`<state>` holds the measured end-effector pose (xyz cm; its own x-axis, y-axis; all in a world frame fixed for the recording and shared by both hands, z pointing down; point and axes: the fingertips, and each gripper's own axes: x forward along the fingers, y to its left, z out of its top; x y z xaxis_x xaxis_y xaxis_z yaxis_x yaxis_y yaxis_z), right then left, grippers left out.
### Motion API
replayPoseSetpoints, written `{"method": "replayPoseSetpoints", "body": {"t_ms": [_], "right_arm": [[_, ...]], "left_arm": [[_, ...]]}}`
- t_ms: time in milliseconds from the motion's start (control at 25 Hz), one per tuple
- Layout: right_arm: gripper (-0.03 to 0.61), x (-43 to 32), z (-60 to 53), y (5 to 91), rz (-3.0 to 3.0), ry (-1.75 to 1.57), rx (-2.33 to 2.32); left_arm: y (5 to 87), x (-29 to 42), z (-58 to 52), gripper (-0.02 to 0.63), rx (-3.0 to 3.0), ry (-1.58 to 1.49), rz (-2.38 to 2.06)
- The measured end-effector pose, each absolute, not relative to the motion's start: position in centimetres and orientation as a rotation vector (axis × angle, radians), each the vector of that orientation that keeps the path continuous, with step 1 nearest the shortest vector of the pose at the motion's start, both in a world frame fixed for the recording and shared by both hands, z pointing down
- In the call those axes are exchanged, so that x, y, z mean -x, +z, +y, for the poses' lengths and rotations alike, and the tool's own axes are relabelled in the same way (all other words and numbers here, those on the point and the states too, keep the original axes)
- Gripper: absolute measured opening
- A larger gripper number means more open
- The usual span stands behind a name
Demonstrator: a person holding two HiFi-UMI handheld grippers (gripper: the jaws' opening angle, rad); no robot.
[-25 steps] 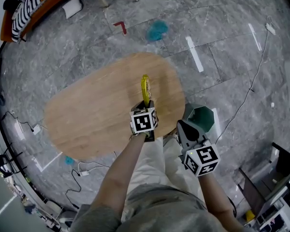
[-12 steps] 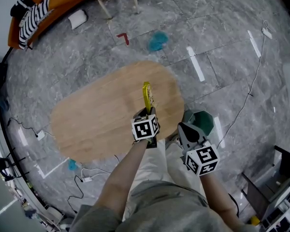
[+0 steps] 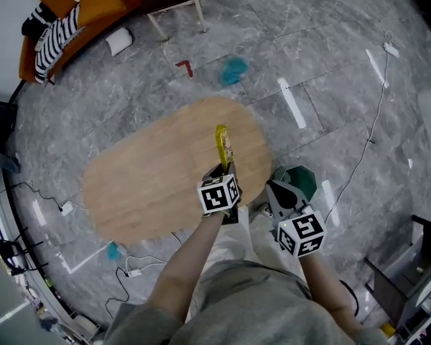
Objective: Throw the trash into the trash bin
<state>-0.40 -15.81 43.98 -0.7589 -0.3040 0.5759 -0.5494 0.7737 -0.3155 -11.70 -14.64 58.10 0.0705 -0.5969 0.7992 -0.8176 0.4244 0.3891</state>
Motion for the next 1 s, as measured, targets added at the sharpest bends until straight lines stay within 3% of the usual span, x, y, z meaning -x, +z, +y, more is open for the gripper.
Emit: {"method": "replayPoseSetpoints", "body": {"t_ms": [1000], "right_arm": [[0.009, -3.8, -14.3, 38.9, -2.535, 0.552, -0.693]], "left_arm": [[49.4, 6.8, -12.7, 0.083, -1.389, 0.189, -1.619]]}}
